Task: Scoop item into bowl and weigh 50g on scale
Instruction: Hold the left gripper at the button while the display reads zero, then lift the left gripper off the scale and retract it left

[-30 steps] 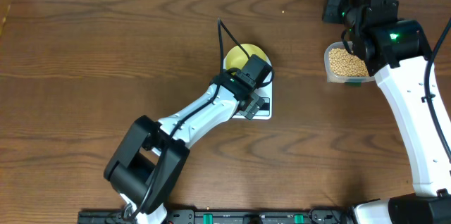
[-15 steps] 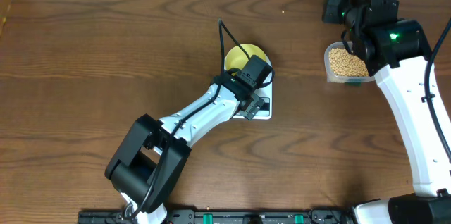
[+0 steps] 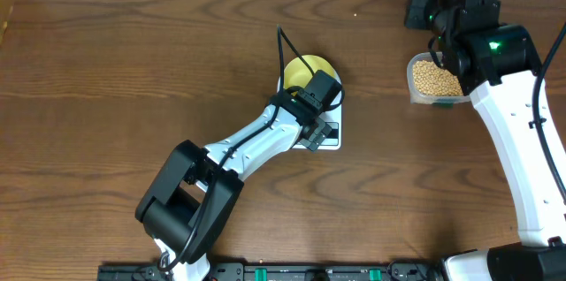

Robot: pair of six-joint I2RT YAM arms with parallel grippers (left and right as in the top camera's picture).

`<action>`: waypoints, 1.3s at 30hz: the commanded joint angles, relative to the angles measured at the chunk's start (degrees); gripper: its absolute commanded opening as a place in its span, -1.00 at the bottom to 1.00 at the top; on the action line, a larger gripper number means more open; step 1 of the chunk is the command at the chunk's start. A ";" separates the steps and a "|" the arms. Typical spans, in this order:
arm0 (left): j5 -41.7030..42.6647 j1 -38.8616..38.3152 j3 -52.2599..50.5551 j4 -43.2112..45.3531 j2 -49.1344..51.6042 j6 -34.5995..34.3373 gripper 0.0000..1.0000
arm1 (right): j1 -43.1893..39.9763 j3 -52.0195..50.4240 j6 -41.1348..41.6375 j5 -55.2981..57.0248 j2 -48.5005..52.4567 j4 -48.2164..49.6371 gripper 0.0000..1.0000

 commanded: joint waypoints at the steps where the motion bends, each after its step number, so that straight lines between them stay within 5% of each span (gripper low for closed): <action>1: -0.57 0.09 -0.50 0.11 1.97 1.25 0.95 | 0.09 0.79 -0.31 0.50 -0.83 -0.07 -0.98; 39: -0.57 0.17 -0.44 -1.62 -4.72 1.25 0.95 | 0.09 0.79 -0.76 0.76 -0.83 -0.11 -0.97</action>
